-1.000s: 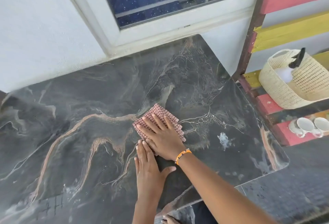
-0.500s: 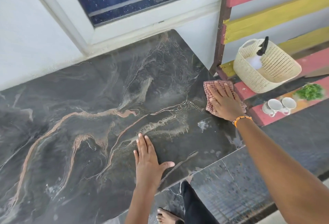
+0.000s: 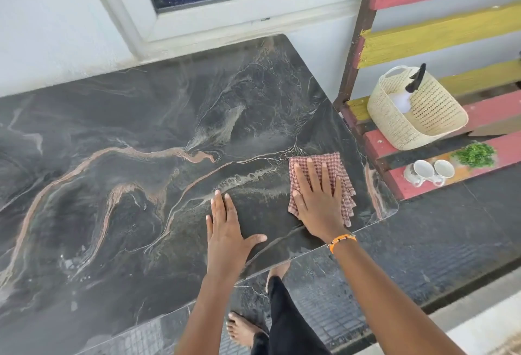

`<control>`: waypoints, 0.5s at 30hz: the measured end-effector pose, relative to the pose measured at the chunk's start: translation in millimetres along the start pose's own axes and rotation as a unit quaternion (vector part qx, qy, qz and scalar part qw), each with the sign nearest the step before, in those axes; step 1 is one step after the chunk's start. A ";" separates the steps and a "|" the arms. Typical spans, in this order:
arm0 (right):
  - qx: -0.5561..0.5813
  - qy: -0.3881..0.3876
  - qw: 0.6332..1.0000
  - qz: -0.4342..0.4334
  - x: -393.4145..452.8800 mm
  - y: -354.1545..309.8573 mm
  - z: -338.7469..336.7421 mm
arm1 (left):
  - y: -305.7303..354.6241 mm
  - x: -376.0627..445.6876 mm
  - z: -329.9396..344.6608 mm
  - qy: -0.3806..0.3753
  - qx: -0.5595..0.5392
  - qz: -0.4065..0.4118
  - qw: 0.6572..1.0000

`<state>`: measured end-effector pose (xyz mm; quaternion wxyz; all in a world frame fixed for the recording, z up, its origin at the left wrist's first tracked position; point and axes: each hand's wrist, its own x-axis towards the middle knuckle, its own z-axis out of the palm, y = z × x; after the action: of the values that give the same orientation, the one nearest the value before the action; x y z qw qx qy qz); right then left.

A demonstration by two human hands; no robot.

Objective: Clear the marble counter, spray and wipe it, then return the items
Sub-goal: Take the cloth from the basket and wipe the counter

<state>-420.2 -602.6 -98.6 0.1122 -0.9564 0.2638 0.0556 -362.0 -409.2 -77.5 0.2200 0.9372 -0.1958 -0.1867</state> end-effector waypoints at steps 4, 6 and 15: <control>0.007 -0.012 0.999 -0.034 12.7 -52.6 6.6 | -15.3 -7.7 -6.9 0.026 -0.018 -0.022 0.999; 0.011 -0.017 0.998 -0.062 18.4 -85.7 9.7 | -28.6 -10.6 -15.0 0.035 -0.010 -0.043 0.998; -0.039 -0.064 0.943 -0.325 -2.6 -193.4 31.4 | -98.3 -33.2 -62.5 0.057 -0.042 -0.187 0.980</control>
<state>-323.9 -432.0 -92.7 0.1032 -0.9882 -0.0715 0.0874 -335.1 -291.9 -64.4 0.2310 0.9563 0.0040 -0.1790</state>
